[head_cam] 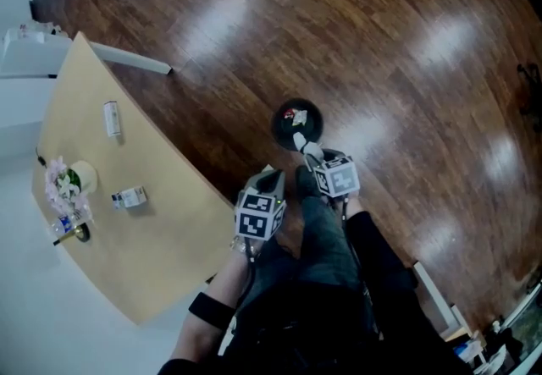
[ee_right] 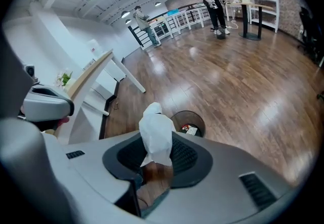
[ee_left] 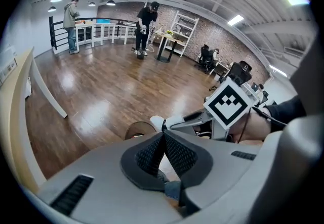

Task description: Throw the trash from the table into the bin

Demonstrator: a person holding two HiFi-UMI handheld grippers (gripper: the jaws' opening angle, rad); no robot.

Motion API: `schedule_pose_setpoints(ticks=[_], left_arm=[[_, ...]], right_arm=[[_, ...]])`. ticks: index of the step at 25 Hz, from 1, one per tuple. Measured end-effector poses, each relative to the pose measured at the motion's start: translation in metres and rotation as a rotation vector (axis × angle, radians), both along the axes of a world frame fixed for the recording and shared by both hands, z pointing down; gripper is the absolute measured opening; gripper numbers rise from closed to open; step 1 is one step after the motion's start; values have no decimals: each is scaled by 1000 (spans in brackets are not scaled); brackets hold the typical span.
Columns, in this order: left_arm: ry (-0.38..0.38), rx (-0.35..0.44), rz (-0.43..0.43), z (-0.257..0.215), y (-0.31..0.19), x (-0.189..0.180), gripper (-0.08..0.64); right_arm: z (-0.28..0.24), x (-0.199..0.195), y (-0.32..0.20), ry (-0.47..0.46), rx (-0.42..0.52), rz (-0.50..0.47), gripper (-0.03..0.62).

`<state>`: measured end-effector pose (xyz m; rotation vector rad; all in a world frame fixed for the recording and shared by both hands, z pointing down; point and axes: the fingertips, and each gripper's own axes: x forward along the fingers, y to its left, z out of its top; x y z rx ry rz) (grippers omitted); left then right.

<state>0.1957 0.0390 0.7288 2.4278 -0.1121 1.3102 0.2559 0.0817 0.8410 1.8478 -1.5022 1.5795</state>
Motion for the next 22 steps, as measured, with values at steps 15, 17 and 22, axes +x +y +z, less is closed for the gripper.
schedule_pose_setpoints(ticks=[15, 17, 22], left_arm=[[-29, -23, -45, 48, -8, 11, 0], [-32, -25, -51, 50, -7, 10, 0], [-41, -27, -66, 52, -6, 7, 0]], right_arm=[[140, 26, -41, -24, -88, 24, 142], [150, 25, -45, -39, -99, 13, 252], [151, 22, -53, -57, -87, 5, 333]])
